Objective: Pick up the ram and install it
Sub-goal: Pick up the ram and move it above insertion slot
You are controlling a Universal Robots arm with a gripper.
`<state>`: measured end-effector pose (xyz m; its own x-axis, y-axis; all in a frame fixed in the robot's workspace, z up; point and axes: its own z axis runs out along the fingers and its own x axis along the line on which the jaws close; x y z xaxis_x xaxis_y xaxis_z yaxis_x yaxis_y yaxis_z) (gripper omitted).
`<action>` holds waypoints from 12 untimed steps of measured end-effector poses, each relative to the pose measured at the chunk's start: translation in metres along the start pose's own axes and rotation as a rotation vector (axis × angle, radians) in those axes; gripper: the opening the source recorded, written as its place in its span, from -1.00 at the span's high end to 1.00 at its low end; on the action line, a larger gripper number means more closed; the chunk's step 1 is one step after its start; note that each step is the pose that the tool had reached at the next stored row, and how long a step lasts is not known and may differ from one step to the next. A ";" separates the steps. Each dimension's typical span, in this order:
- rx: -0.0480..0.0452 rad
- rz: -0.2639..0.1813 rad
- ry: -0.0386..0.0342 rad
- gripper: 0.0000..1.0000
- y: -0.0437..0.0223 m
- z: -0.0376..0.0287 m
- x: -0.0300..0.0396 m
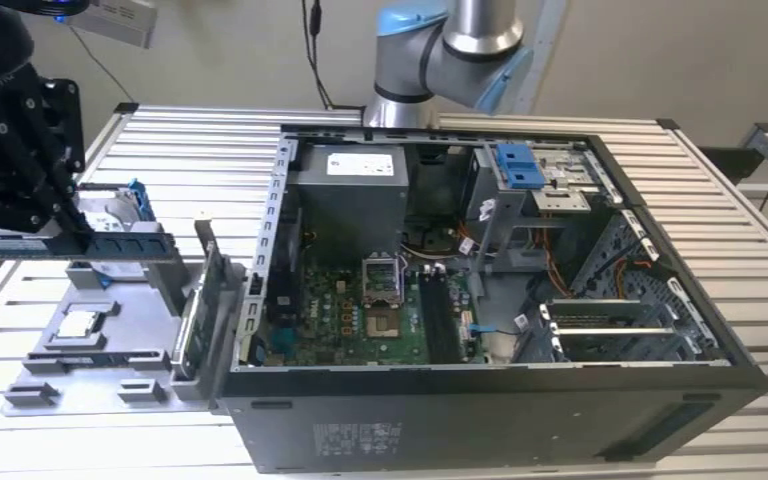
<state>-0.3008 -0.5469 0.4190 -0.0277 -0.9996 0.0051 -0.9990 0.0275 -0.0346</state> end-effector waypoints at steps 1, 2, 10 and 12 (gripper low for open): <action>-0.0003 0.000 0.0000 0.72 -0.0032 0.0001 -0.0001; -0.0006 0.000 0.0000 0.72 -0.0066 0.0002 -0.0002; -0.0045 0.000 0.0002 0.72 -0.0328 0.0008 -0.0009; -0.0055 0.000 0.0002 0.72 -0.0401 0.0011 -0.0011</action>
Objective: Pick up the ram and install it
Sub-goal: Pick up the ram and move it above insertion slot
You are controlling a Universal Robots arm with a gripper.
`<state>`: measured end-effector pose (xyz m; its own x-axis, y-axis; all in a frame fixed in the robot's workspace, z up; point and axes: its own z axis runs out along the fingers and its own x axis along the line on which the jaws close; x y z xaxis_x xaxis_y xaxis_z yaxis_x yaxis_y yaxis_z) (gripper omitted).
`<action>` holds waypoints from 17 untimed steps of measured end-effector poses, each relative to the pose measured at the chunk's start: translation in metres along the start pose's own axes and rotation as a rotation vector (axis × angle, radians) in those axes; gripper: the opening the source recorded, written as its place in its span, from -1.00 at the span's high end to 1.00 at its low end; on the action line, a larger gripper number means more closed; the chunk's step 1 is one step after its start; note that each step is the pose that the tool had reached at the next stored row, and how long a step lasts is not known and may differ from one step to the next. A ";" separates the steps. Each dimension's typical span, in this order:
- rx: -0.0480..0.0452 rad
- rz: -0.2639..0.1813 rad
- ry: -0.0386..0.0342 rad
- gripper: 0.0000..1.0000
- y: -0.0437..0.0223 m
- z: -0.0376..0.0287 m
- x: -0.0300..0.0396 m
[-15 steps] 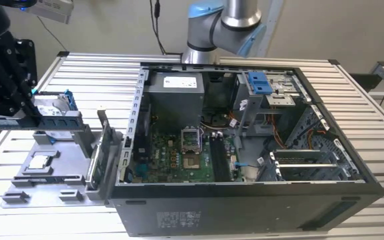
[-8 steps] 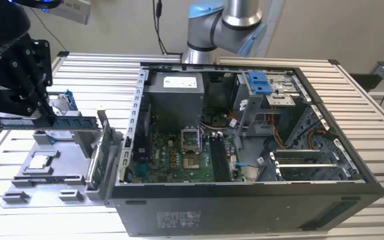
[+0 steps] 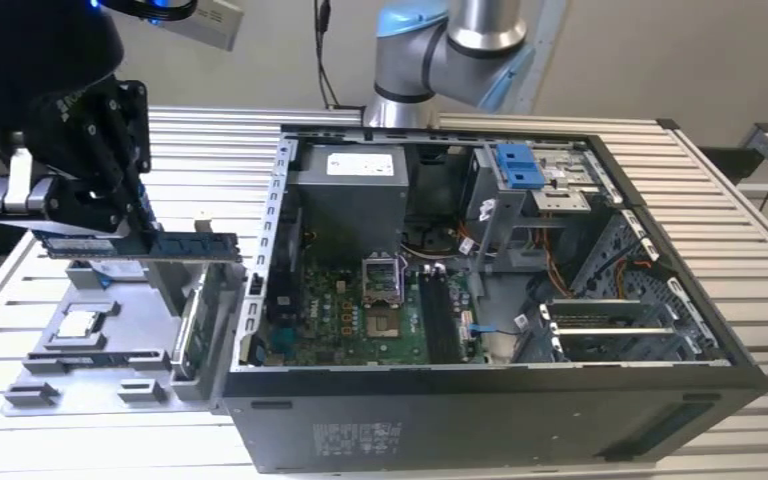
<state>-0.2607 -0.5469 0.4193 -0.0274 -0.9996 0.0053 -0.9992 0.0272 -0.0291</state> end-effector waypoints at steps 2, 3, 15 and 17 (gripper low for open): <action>-0.0009 0.000 -0.0001 0.72 -0.0068 0.0002 -0.0002; -0.0013 0.000 0.0000 0.72 -0.0099 0.0003 -0.0002; -0.0058 -0.001 0.0001 0.72 -0.0488 0.0014 -0.0013; -0.0067 -0.001 0.0000 0.72 -0.0562 0.0016 -0.0015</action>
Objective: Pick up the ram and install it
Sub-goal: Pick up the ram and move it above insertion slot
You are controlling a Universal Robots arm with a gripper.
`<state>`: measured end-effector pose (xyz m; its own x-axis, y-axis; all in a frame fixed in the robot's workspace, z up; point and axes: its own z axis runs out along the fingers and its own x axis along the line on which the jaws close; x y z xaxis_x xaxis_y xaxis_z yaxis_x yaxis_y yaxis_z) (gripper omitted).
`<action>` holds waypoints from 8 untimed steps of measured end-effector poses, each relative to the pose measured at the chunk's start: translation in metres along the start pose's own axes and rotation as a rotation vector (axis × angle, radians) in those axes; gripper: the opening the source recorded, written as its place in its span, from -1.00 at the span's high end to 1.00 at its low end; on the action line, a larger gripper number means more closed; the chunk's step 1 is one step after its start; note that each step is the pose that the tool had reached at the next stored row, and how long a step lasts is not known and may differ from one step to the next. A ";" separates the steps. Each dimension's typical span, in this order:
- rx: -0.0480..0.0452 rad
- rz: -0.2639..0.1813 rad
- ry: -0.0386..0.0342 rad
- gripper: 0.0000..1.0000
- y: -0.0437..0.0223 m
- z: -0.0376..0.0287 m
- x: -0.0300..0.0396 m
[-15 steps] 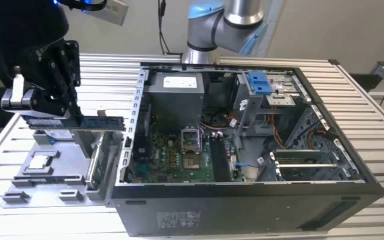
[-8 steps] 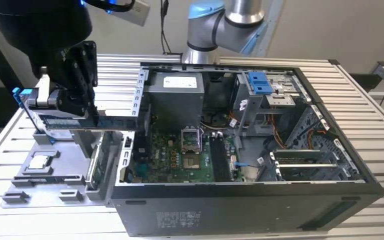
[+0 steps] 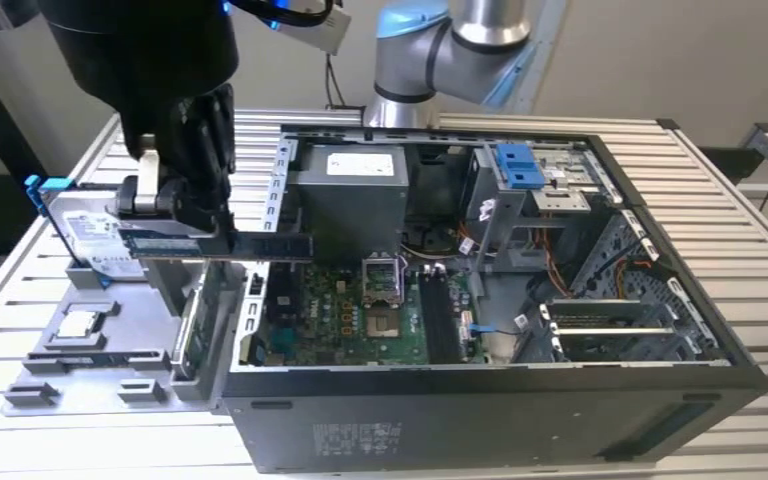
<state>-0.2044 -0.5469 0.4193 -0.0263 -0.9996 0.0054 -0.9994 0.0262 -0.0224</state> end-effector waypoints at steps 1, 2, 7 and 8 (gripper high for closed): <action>-0.0005 0.000 0.0000 0.72 -0.0042 0.0001 -0.0001; -0.0010 0.000 0.0001 0.72 -0.0081 0.0002 -0.0002; -0.0025 -0.001 0.0001 0.72 -0.0279 0.0006 -0.0007; -0.0028 -0.001 0.0001 0.72 -0.0319 0.0007 -0.0008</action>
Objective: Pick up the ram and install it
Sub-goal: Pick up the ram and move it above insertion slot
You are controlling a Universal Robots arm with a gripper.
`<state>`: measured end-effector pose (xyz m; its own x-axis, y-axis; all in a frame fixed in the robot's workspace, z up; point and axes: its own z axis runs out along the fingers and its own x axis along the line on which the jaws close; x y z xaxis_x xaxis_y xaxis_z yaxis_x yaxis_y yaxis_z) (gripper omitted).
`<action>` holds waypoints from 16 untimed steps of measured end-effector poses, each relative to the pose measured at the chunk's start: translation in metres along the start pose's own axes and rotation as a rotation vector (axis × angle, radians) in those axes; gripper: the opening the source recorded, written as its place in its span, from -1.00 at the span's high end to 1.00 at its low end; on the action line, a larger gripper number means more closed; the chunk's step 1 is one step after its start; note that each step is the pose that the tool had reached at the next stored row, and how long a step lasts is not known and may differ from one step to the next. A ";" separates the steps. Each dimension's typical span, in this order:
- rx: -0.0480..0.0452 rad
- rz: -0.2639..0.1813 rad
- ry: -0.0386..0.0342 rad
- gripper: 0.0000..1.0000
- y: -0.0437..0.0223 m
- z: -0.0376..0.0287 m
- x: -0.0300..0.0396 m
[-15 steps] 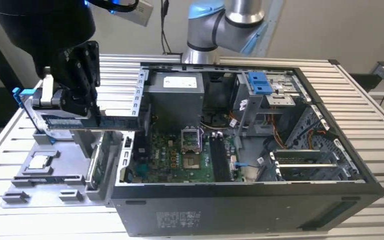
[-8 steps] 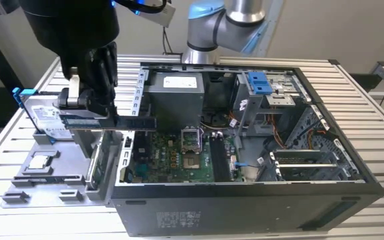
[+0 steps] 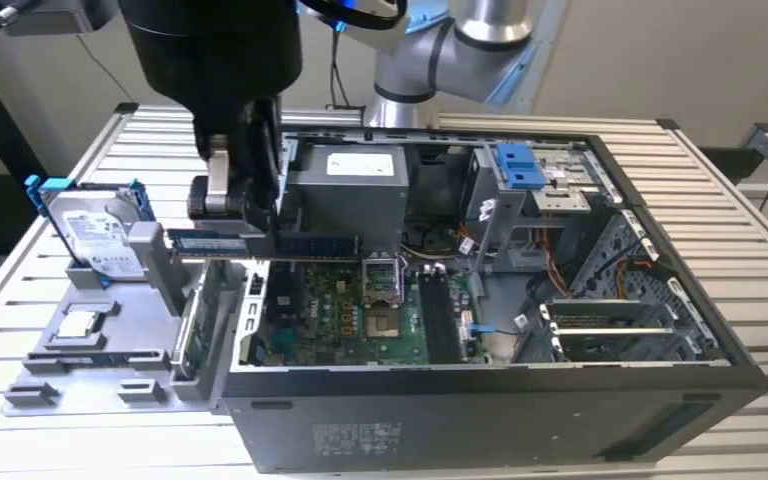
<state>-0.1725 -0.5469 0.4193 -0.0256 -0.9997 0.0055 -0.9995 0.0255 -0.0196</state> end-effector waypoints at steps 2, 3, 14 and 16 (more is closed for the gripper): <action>-0.0005 0.000 0.0001 0.72 -0.0082 0.0001 -0.0002; -0.0007 0.000 0.0000 0.72 -0.0124 0.0002 -0.0003; -0.0023 -0.003 -0.0008 0.72 -0.0545 0.0010 -0.0014; -0.0023 -0.004 -0.0021 0.72 -0.0606 0.0011 -0.0015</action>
<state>-0.1118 -0.5469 0.4194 -0.0217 -0.9998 0.0035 -0.9996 0.0216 -0.0173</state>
